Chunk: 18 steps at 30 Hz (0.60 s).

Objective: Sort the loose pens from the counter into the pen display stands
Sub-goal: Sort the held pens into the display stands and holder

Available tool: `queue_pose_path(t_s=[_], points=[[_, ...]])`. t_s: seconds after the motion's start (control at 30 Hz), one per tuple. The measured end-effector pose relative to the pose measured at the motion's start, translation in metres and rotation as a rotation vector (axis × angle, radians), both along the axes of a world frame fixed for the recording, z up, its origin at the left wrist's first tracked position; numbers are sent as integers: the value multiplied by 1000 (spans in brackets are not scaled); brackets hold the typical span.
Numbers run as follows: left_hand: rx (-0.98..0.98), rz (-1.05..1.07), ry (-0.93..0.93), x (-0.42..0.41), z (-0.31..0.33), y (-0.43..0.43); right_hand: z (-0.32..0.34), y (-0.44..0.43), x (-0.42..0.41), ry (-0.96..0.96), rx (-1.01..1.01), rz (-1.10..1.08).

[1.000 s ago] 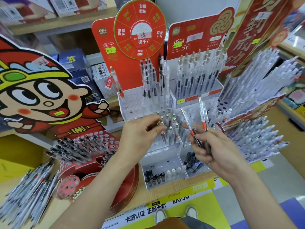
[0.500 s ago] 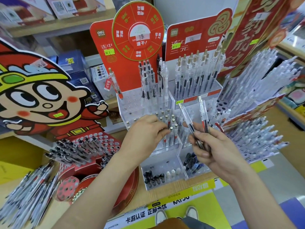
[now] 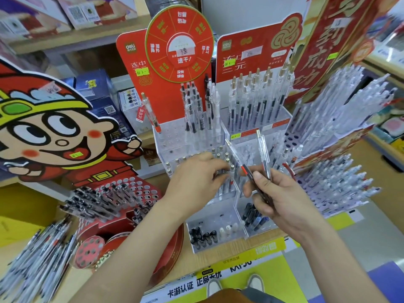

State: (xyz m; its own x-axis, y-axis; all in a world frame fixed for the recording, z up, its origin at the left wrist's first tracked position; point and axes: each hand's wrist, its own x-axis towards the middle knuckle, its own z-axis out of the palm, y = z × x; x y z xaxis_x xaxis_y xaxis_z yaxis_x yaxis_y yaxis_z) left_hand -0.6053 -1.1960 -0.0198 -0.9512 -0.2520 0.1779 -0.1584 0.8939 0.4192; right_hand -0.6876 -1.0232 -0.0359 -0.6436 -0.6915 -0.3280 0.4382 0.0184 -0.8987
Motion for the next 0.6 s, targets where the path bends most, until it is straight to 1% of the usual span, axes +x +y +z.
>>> queue_pose_path(t_s=[0.1,0.2,0.27,0.3,0.33,0.37,0.43,0.47,0.53,0.6], points=[[-7,39,30,-3,-2,1,2,0,1,-25,4,-29],[-3,69,-17,-5,-1,-1,3,1,2,-70,-5,-54],[41,70,-27,-5,3,-2,2,1,2,-54,1,-58],[113,83,3,-3,6,-2,1,1,2,-37,3,-55],[235,102,51,-2,12,-2,1,0,2,-21,4,-52],[406,115,97,0,19,-3,0,0,1,-11,3,-52],[799,66,120,4,33,-3,0,-2,2,-7,-14,-45],[913,20,117,5,39,-3,0,-2,2,-11,-27,-34],[980,-28,138,6,45,-2,2,-5,4,-13,-43,-4],[1000,31,221,5,47,0,6,-7,7,7,-18,-2]])
